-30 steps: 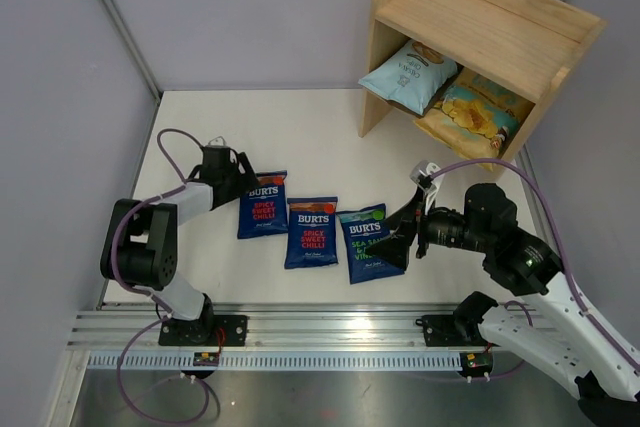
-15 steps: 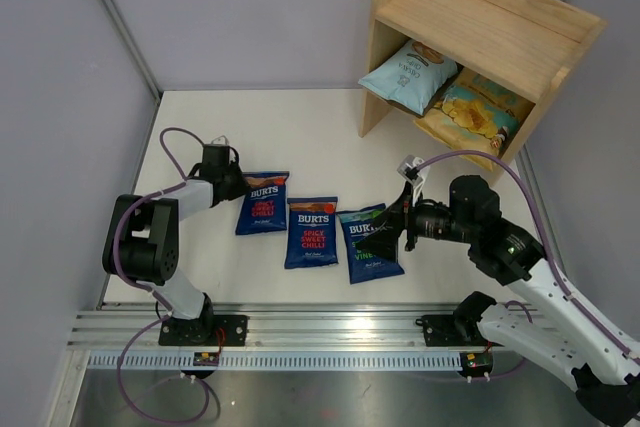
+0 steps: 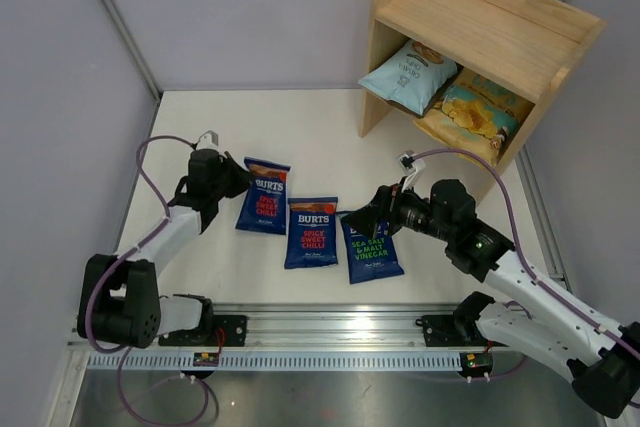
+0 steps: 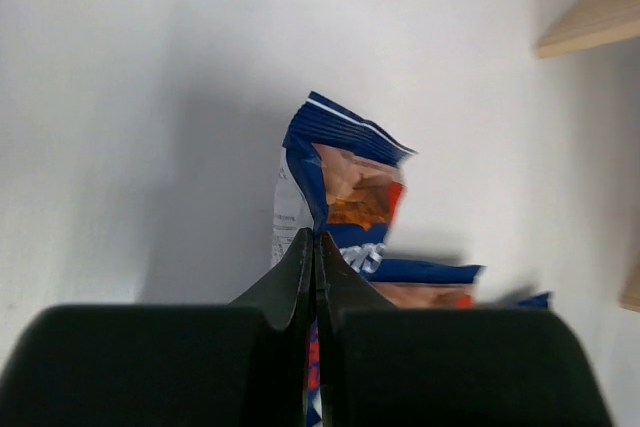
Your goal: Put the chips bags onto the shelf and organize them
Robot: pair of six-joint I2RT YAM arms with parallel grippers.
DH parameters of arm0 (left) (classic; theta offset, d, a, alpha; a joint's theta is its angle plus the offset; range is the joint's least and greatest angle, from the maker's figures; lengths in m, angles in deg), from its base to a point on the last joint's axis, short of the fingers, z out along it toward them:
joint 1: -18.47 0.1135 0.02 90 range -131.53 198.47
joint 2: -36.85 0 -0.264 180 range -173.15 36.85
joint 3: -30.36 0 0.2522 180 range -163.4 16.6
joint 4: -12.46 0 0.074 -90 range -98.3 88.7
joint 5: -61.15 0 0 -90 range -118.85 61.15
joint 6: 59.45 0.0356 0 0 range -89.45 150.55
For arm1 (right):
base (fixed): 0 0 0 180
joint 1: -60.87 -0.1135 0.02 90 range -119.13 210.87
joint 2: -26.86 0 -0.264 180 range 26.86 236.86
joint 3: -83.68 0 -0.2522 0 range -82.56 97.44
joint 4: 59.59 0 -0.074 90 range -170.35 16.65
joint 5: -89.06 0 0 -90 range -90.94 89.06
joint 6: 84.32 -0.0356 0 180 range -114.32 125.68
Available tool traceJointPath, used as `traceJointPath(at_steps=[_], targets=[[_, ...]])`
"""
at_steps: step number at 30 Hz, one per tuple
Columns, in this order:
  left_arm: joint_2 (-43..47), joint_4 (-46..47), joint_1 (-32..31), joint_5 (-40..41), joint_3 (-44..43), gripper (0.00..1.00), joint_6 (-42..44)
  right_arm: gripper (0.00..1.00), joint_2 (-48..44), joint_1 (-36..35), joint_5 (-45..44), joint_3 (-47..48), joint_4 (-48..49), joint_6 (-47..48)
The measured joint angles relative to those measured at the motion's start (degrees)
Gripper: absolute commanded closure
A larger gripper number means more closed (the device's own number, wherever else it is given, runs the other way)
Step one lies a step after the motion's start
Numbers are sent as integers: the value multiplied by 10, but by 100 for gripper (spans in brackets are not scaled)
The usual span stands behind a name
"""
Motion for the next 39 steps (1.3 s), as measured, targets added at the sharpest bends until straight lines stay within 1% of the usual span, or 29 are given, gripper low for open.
traceJointPath(at_steps=[2,5,10,14,17,21,29,33,38,39], targets=[[48,5,-16,0,0,100,-10,1,20,0,-3,-14,28,-16],[94,0,-45,0,-7,100,-16,2,54,0,-9,-18,62,-24],[156,-7,-97,-1,-42,100,-24,4,84,0,-27,-22,133,-29],[188,10,-140,-20,-64,100,-42,5,98,0,-34,-22,174,-26],[204,46,-169,-53,-70,100,-66,6,97,1,-34,-22,184,-25],[220,94,-188,-88,-70,100,-104,6,71,2,-31,-28,191,-19],[231,227,-228,-148,-66,100,-197,9,21,6,5,-30,204,-1],[235,254,-243,-156,-65,100,-225,15,14,6,18,-37,217,4],[242,271,-266,-154,-63,100,-242,32,14,7,44,-49,263,6],[241,272,-270,-153,-63,100,-244,34,17,7,51,-49,277,5]])
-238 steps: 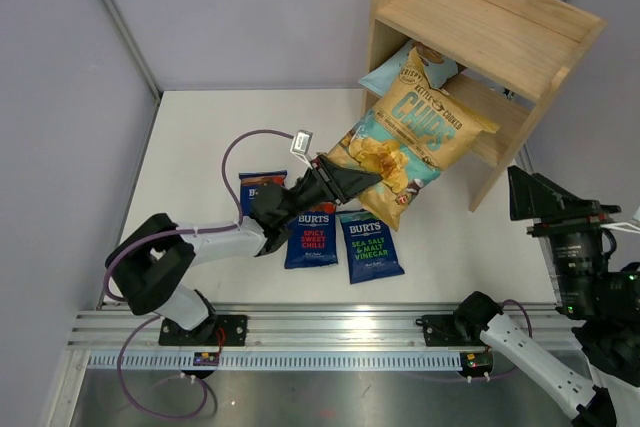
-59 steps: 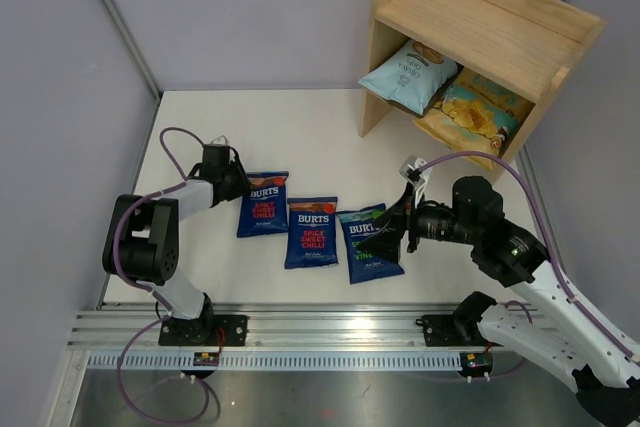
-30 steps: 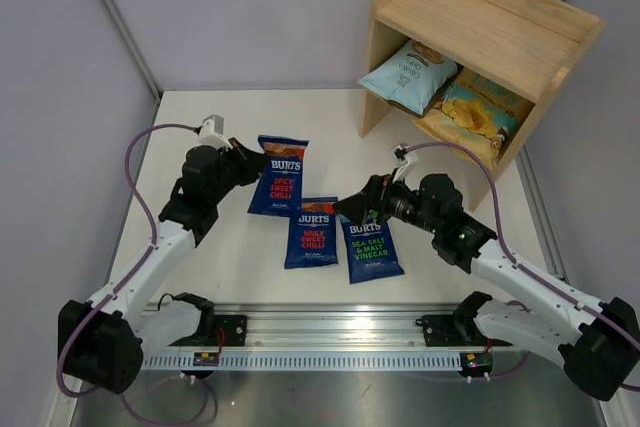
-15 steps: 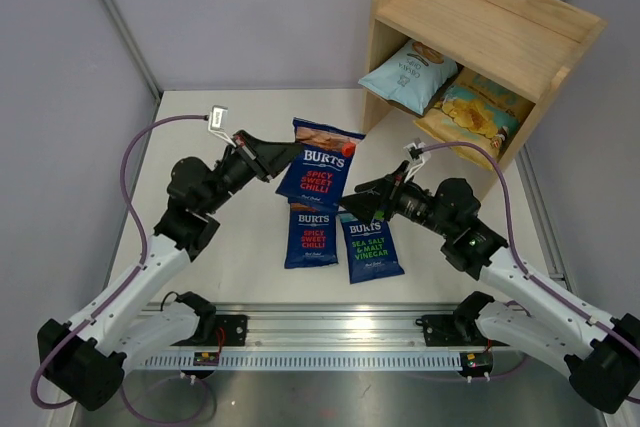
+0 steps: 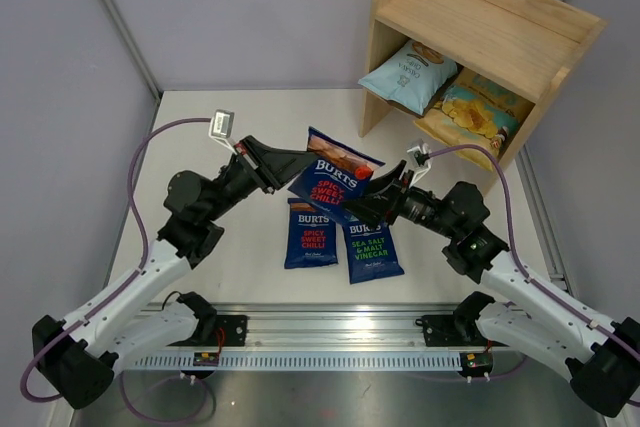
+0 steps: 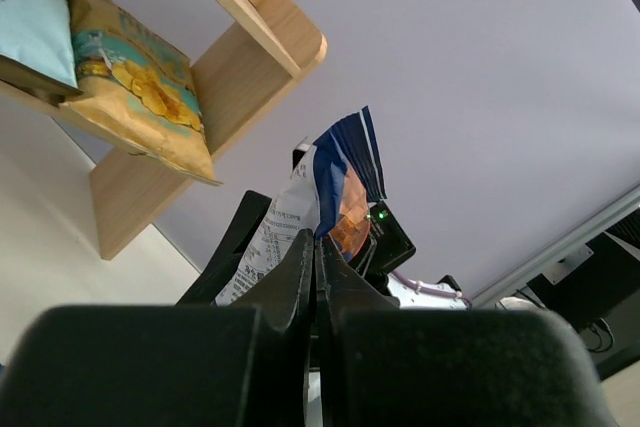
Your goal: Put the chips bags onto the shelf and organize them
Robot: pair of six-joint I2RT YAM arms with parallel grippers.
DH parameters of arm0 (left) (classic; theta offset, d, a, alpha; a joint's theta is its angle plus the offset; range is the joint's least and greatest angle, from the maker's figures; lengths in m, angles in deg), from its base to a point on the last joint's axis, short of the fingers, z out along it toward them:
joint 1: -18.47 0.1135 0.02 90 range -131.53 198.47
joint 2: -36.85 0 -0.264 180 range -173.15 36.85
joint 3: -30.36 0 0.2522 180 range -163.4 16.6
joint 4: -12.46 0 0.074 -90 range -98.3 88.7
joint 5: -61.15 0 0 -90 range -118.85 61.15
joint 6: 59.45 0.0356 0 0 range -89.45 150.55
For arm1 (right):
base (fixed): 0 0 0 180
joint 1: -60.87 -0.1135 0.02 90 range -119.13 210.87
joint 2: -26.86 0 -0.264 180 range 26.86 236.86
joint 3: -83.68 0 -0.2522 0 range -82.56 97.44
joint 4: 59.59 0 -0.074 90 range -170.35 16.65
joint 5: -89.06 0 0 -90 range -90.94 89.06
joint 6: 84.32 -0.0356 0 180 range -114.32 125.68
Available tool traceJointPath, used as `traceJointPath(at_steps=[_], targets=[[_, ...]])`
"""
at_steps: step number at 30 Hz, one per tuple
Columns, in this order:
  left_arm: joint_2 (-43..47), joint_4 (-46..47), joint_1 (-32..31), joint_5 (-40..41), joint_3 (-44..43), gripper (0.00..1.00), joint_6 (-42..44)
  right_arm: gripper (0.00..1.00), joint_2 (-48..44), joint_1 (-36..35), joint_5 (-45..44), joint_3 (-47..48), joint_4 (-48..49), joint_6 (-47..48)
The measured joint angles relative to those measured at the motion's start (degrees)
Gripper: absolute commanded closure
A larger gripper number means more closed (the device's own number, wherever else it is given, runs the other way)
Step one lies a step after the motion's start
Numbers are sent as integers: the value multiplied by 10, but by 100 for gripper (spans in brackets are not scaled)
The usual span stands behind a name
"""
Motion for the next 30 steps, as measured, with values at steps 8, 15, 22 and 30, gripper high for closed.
traceJointPath(at_steps=[8,15,22,30], targets=[[-19,2,-25,9,0,100,-2,77,47,1,45,7,54,-8],[-23,-121,-26,-45,-96,31,158,88,29,2,68,31,2,0],[27,-232,-26,-135,-123,1,363,91,-14,3,121,95,-101,19],[114,-209,-26,-143,-39,1,421,92,-22,3,121,149,-168,-5]])
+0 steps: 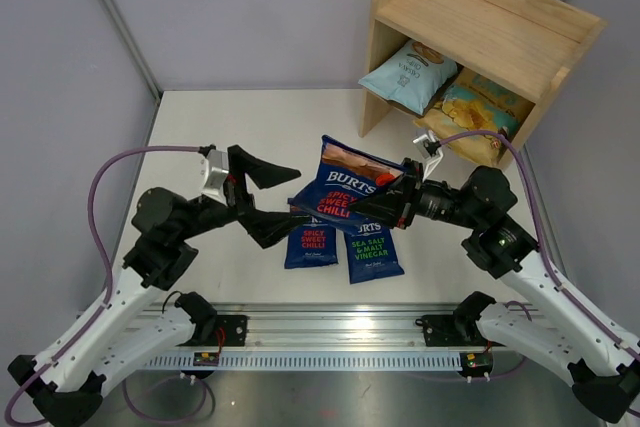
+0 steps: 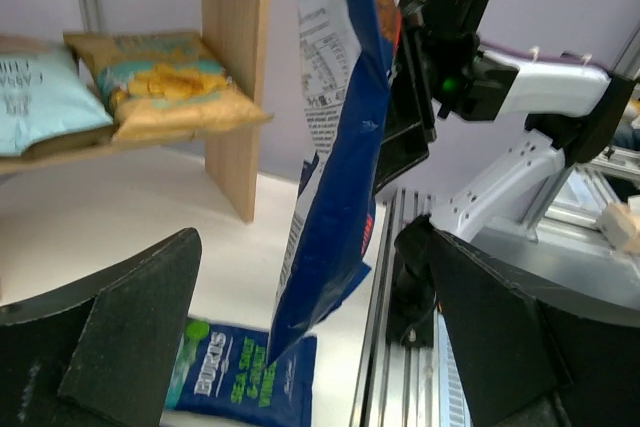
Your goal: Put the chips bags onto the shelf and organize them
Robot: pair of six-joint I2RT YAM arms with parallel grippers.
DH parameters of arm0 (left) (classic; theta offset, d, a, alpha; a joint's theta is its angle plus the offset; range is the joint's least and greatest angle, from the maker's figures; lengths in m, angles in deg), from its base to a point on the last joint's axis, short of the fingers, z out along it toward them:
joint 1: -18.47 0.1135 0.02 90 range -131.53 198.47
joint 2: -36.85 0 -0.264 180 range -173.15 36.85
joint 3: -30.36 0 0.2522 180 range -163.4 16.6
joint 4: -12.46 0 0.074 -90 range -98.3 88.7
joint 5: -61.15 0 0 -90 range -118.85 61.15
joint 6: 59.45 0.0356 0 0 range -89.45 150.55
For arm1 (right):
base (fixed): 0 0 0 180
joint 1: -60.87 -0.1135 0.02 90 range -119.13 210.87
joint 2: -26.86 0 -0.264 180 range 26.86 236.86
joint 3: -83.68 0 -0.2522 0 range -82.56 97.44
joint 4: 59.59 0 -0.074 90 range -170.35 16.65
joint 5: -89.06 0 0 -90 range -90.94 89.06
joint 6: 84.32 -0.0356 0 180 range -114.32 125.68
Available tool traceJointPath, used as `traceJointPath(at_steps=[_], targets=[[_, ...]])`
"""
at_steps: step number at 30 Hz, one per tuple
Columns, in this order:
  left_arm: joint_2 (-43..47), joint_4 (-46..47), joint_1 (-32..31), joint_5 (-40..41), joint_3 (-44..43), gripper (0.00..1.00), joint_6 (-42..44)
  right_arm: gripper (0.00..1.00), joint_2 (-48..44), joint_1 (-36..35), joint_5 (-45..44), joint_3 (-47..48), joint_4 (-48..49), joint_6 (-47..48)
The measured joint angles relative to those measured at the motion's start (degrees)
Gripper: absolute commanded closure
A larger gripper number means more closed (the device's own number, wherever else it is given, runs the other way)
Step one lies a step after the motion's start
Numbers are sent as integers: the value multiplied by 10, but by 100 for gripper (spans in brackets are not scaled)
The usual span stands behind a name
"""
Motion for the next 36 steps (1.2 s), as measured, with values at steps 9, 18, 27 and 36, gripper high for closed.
traceJointPath(at_steps=[9,18,27,36], targets=[[-16,217,0,14,107,1,-119,92,-12,0,-28,7,5,-55],[-115,419,-5,3,127,2,-256,93,23,0,0,62,2,-69],[-123,423,-7,-70,97,30,-255,92,59,0,47,168,-179,27],[-122,372,-21,-107,72,73,-214,82,78,0,60,198,-266,80]])
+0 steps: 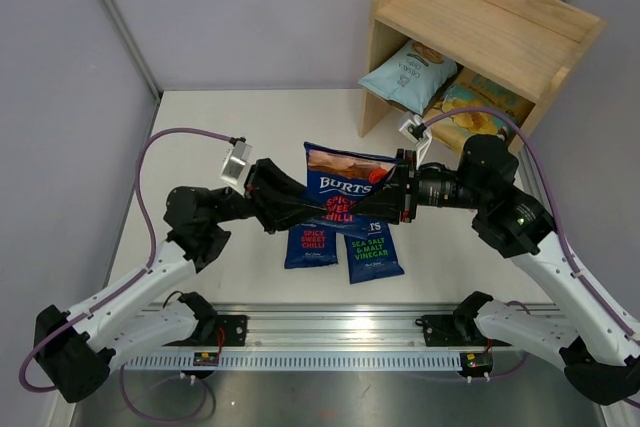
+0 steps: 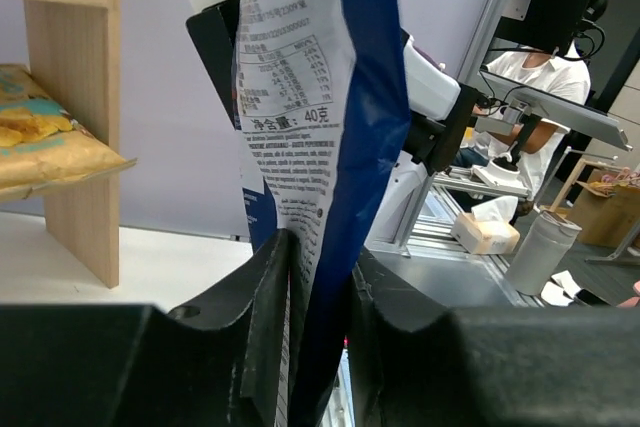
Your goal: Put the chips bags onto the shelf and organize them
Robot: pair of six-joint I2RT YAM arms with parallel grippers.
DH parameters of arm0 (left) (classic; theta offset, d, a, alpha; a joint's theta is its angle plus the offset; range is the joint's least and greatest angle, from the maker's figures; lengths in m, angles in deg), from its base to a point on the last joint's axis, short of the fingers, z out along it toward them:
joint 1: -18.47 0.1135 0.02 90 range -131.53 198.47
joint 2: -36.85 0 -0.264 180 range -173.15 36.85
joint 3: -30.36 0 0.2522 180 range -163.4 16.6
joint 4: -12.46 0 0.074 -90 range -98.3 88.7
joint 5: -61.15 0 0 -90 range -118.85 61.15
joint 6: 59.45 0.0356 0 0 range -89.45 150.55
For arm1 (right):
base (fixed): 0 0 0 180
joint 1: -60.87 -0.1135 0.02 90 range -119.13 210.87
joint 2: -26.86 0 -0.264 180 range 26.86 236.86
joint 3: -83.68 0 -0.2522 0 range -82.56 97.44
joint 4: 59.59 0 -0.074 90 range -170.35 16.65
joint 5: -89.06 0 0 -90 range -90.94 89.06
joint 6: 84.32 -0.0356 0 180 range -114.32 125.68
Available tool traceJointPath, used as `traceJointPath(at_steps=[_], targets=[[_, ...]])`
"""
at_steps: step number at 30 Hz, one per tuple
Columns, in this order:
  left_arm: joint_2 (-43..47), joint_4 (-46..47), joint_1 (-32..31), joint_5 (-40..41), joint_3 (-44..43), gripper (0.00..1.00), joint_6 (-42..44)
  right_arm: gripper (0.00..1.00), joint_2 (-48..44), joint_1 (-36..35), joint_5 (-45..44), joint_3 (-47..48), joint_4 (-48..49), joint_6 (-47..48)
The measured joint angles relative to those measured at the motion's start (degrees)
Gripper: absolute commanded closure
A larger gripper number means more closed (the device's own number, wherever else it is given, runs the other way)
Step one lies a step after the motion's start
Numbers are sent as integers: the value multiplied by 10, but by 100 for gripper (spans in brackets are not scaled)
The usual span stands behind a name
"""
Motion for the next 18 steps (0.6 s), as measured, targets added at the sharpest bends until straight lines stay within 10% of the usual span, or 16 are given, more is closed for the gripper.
traceJointPath(at_steps=[9,18], targets=[[-4,0,-10,33,0,94,-10,17,-51,0,-52,-35,26,-10],[-12,68,-11,136,0,100,-94,14,-118,0,-126,-97,95,-46]])
